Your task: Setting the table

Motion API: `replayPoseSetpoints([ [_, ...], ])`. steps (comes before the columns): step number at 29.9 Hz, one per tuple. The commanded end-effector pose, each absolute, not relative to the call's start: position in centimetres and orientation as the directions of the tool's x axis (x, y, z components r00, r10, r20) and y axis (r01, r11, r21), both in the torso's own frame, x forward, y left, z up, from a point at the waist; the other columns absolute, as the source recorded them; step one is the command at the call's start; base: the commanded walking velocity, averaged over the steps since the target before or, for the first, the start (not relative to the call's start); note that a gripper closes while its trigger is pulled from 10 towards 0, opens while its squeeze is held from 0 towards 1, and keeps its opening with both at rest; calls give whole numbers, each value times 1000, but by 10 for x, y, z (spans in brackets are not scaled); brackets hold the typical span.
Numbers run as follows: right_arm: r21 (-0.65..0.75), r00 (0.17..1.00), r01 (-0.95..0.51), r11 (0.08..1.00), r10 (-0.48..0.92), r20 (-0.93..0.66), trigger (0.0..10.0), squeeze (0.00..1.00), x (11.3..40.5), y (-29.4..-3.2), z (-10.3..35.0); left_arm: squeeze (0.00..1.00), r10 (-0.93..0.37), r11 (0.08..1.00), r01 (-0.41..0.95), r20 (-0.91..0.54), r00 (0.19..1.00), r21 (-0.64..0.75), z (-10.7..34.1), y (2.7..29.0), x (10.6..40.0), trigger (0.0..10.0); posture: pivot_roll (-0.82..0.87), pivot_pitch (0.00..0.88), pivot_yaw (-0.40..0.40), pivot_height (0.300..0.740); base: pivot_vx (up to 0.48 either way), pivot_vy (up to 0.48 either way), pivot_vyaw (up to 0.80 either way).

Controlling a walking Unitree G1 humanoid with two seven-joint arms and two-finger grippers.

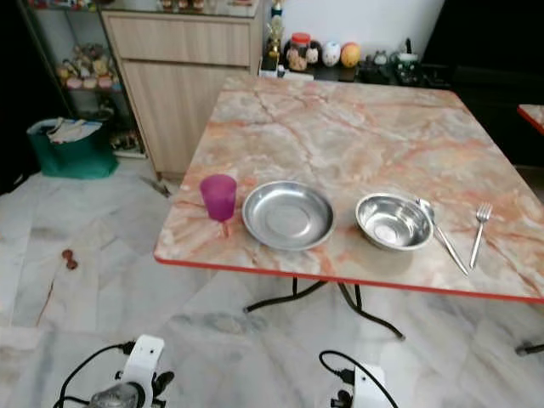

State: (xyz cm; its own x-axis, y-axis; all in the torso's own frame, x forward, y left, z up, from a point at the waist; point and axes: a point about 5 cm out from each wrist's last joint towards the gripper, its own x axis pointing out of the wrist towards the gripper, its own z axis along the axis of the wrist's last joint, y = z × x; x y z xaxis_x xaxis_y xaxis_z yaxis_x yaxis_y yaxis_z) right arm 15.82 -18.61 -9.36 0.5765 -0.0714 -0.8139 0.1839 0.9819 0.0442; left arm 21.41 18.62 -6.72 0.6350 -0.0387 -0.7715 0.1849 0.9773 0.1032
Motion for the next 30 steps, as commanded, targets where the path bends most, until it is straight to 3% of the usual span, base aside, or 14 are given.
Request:
replayPoseSetpoints([
  [1,35,569,178,983,-74,-819,10000,0,156,-188,-95,0,-39,975,192,-773,634,108,-68,185,213,10000,45,0,-30,740,0,0,0],
  [7,35,574,175,984,-74,-815,10000,0,158,-188,-94,0,-36,970,206,-770,638,125,-67,186,214,10000,47,0,-31,740,0,0,0],
  [19,34,577,172,984,-73,-813,10000,0,158,-188,-93,0,-35,975,192,-778,627,112,-69,189,209,10000,47,0,-38,740,0,-462,0],
  [30,38,581,166,985,-67,-811,10000,0,159,-187,-93,0,-38,976,192,-780,625,107,-70,191,207,10000,50,0,-40,740,0,-224,0],
])
